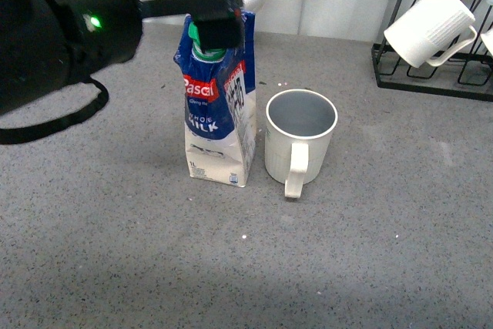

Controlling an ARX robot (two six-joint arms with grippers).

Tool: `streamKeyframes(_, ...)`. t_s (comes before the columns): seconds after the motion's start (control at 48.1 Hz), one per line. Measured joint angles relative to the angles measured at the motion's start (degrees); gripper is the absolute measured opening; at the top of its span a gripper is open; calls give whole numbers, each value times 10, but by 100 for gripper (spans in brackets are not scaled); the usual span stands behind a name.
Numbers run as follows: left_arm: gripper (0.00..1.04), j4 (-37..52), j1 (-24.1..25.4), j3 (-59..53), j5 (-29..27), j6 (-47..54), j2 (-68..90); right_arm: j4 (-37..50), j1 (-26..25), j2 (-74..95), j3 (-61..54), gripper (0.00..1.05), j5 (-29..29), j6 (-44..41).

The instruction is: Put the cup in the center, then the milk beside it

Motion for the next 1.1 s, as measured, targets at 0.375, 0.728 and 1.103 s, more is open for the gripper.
streamKeyframes(0.375,92,30,116,-65,6,44,-60,0,0,0,0,95,0,0)
streamKeyframes(0.728,38,137,159,-207,44,111,-170,0,0,0,0,95,0,0)
streamKeyframes(1.103,4,65,195,-297,78,118,-329,0,0,0,0,95,0,0)
